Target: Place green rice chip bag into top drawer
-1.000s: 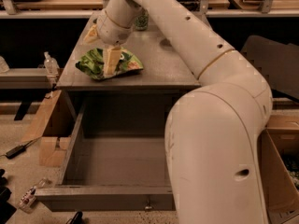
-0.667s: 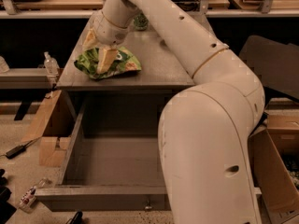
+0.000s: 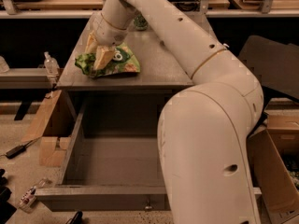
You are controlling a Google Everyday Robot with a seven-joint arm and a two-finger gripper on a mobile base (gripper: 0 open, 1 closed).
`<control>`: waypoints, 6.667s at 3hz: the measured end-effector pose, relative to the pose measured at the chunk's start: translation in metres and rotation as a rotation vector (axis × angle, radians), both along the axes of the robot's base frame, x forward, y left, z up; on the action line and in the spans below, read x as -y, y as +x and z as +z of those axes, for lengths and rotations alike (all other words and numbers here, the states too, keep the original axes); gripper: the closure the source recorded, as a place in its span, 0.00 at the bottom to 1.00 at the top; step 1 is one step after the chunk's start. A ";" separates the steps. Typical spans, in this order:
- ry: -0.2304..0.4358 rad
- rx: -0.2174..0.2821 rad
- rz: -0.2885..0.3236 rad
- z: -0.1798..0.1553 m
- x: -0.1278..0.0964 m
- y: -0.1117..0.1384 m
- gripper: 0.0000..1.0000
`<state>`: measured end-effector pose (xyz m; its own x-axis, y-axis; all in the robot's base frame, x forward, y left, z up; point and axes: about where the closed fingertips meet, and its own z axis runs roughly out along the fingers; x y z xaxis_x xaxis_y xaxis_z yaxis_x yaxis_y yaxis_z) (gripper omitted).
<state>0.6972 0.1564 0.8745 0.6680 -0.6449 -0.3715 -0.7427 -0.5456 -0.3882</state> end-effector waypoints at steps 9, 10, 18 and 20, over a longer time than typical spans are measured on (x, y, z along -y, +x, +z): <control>-0.070 -0.021 -0.025 -0.027 -0.020 0.006 0.90; -0.070 -0.022 -0.023 -0.029 -0.022 0.007 1.00; 0.135 -0.327 -0.430 -0.010 0.113 -0.179 1.00; 0.140 -0.399 -0.410 -0.077 0.090 -0.195 0.73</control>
Offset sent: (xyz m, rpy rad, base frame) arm 0.0006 0.0028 -0.0028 0.0011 0.0018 0.0017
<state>0.5026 0.0661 0.7978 0.1650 -0.7476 -0.6433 -0.9858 -0.1465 -0.0827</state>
